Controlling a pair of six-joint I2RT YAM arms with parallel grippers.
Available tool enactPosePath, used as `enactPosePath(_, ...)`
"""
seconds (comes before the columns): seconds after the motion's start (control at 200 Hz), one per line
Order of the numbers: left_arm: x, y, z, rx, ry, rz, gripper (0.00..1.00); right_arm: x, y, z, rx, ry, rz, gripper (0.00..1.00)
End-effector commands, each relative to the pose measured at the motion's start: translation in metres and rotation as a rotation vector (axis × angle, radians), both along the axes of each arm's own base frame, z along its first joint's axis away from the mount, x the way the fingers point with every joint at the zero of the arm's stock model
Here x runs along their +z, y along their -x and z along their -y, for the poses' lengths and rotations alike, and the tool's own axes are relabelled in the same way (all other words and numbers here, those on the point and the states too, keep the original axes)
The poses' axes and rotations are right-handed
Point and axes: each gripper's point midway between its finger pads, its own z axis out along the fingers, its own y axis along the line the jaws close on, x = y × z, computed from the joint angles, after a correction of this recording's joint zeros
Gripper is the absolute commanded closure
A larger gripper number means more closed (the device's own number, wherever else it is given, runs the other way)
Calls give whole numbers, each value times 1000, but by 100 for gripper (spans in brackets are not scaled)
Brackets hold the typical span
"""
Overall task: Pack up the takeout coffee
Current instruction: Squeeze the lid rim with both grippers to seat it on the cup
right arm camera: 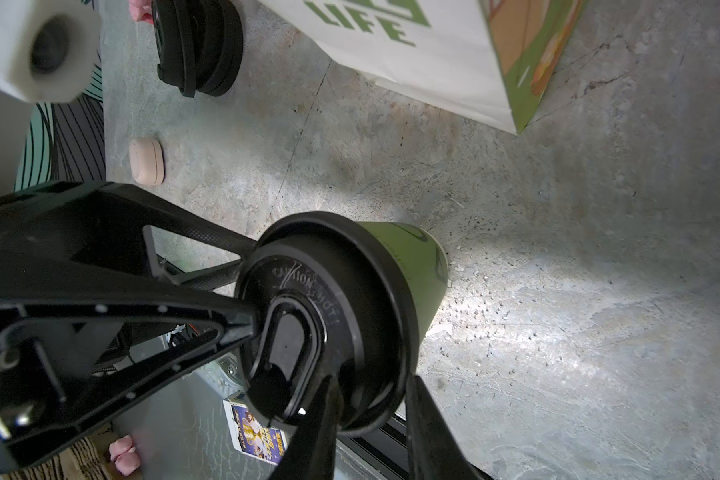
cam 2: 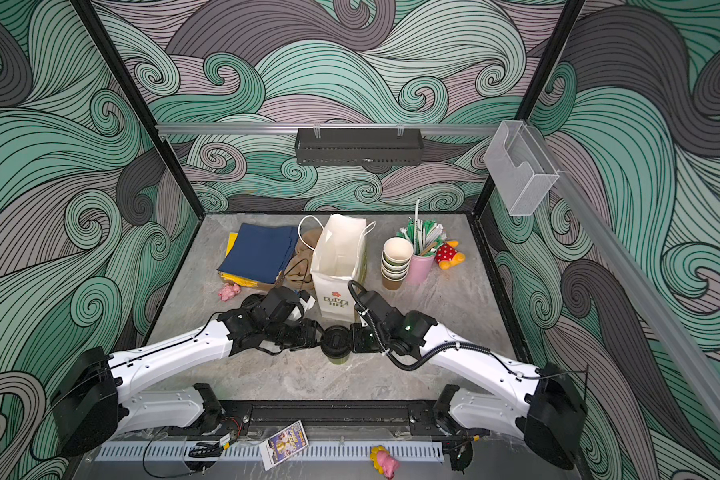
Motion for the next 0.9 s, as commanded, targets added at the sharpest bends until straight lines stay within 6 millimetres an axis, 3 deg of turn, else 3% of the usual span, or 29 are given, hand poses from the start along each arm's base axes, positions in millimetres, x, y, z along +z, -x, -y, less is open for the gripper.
enactPosePath(0.0, -19, 5, -10, -1, -63, -38, 48, -51, 24, 42, -12, 243, -130, 72)
enactPosePath(0.15, -24, 7, -13, 0, -78, -46, 49, -44, 22, 37, -5, 227, -124, 72)
enactPosePath(0.42, -6, 4, -4, -27, -20, -7, 50, 22, 14, 0, 28, -88, 24, 54)
enactPosePath(0.61, -7, 5, -2, -49, -27, -14, 50, -2, 25, 16, 20, -47, -8, 57)
enactPosePath(0.896, -10, 5, -4, -42, -41, -20, 51, -6, 29, 1, 58, -76, -28, 57)
